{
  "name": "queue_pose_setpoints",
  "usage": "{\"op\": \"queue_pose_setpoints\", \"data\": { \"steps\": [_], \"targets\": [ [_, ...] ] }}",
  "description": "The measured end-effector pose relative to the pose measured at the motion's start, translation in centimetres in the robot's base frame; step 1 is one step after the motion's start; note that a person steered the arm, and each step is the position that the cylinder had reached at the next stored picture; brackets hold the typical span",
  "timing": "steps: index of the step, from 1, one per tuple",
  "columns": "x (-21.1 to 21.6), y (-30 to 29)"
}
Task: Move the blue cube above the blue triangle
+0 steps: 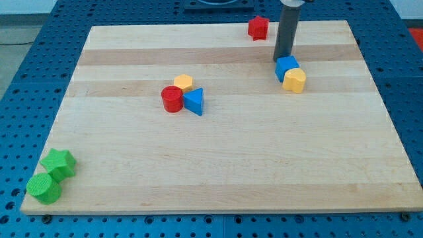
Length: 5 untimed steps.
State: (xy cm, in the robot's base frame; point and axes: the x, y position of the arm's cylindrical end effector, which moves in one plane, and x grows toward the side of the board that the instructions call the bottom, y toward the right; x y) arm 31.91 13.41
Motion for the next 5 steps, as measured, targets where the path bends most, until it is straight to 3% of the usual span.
{"op": "queue_pose_setpoints", "data": {
  "steps": [2,4,5],
  "targets": [
    [2.5,3.9],
    [5.3,11.7],
    [5.6,8.9]
  ]
}}
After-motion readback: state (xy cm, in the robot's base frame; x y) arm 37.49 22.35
